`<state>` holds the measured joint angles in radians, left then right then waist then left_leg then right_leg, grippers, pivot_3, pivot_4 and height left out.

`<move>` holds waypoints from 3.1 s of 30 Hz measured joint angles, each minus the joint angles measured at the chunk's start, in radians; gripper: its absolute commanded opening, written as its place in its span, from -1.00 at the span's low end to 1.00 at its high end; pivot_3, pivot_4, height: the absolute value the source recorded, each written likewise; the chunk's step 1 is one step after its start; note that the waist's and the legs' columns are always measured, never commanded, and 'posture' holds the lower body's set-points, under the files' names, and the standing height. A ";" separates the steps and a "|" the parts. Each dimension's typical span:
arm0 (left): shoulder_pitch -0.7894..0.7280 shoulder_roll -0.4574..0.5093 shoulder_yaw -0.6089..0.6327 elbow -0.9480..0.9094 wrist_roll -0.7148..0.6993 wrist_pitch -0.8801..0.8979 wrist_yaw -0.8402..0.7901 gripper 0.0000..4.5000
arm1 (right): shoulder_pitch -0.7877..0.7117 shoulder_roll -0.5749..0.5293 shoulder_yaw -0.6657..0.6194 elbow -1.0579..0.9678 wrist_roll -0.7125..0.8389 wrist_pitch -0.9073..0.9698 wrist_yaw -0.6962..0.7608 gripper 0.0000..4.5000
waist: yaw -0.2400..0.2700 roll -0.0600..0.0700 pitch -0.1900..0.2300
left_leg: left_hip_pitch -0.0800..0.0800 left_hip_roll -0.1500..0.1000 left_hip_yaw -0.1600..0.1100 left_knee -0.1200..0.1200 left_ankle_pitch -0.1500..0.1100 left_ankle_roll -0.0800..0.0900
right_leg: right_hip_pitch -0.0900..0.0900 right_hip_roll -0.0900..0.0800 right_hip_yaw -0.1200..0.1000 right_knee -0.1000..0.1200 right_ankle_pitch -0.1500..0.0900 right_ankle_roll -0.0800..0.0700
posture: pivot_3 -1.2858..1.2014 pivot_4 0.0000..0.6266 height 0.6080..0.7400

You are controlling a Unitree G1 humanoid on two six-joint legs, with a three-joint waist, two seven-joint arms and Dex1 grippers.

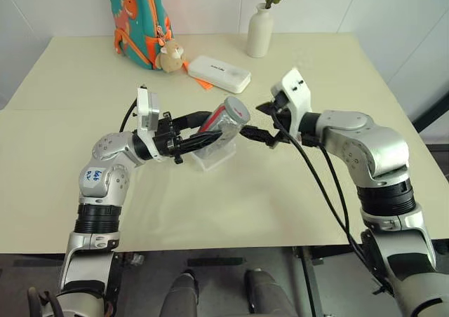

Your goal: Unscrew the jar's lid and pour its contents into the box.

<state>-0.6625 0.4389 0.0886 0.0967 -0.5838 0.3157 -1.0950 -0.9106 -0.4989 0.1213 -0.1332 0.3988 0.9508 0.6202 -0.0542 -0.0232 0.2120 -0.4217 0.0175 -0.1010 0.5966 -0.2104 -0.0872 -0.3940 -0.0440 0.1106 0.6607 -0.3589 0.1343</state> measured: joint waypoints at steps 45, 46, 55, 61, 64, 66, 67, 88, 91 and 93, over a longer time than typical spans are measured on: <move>-0.066 0.065 -0.029 0.093 0.047 -0.010 -0.100 -0.12 | -0.059 -0.002 -0.033 -0.069 -0.045 0.039 0.035 0.97 | -0.003 0.000 0.000 | 0.000 -0.001 0.000 0.000 0.000 0.000 | 0.000 0.000 0.000 0.001 0.000 0.000 | 0.03 -0.52 1.00; -0.067 0.073 -0.029 0.105 0.047 -0.010 -0.104 -0.12 | -0.059 -0.012 -0.060 -0.065 -0.034 0.026 0.046 0.97 | -0.005 0.000 0.000 | 0.000 0.000 0.000 0.000 0.000 0.000 | 0.000 0.000 0.000 0.001 0.000 0.000 | 0.03 -0.52 1.00; -0.076 0.092 -0.028 0.156 0.056 -0.019 -0.121 -0.12 | -0.127 0.100 -0.298 -0.050 0.214 0.073 0.043 0.97 | -0.008 0.000 0.000 | 0.000 0.001 0.000 0.000 0.000 0.000 | 0.000 0.001 0.000 0.002 0.000 0.000 | 0.03 -0.52 1.00; -0.078 0.095 -0.031 0.156 0.061 -0.014 -0.149 -0.12 | -0.149 0.231 -0.313 -0.080 0.386 0.205 -0.048 0.97 | -0.004 0.000 0.000 | 0.000 0.000 -0.001 0.000 0.001 0.000 | -0.001 0.000 -0.001 0.002 0.000 0.000 | 0.03 -0.52 1.00; -0.078 0.102 -0.038 0.156 0.063 0.000 -0.166 -0.12 | -0.149 0.225 -0.259 -0.099 0.391 0.205 -0.057 0.97 | -0.004 0.000 0.000 | 0.000 0.000 -0.001 0.000 0.001 0.000 | -0.001 0.000 -0.001 0.002 0.000 0.000 | 0.03 -0.52 1.00; -0.082 0.109 -0.048 0.156 0.064 0.012 -0.176 -0.12 | -0.145 0.189 -0.188 -0.104 0.364 0.182 -0.039 0.97 | -0.004 0.000 0.000 | 0.000 0.000 -0.001 0.000 0.001 0.000 | -0.001 0.000 -0.001 0.002 0.000 0.000 | 0.03 -0.52 1.00; -0.084 0.110 -0.052 0.156 0.065 0.017 -0.181 -0.12 | -0.140 0.167 -0.150 -0.105 0.342 0.163 -0.026 0.97 | -0.005 0.000 0.000 | 0.000 0.000 -0.001 0.000 0.001 0.000 | -0.001 0.000 -0.001 0.002 0.000 0.000 | 0.03 -0.52 1.00; -0.110 0.122 -0.070 0.156 0.078 0.052 -0.208 -0.12 | -0.130 0.146 0.069 -0.107 0.174 0.026 0.022 0.97 | -0.006 0.000 0.000 | 0.000 0.000 -0.001 0.000 0.001 0.000 | -0.001 0.000 -0.001 0.002 0.000 0.000 | 0.03 -0.52 1.00; -0.110 0.122 -0.070 0.156 0.078 0.052 -0.208 -0.12 | -0.130 0.146 0.069 -0.095 0.158 0.008 0.023 0.97 | -0.006 0.000 0.000 | 0.000 0.000 -0.001 0.000 0.001 0.000 | -0.001 0.001 -0.001 0.002 0.000 0.000 | 0.03 -0.52 1.00; -0.110 0.122 -0.070 0.156 0.078 0.052 -0.208 -0.12 | -0.130 0.145 0.069 -0.095 0.153 0.007 0.025 0.97 | -0.006 0.000 0.000 | 0.000 0.000 -0.001 0.000 0.001 0.000 | -0.001 0.001 -0.001 0.002 0.000 0.000 | 0.03 -0.52 1.00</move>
<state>-0.7725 0.5607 0.0191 0.2526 -0.5058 0.3681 -1.3032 -1.0403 -0.3538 0.1900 -0.2278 0.5516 0.9578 0.6457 -0.0602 -0.0231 0.2120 -0.4218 0.0178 -0.1018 0.5962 -0.2097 -0.0869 -0.3949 -0.0434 0.1100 0.6629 -0.3589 0.1342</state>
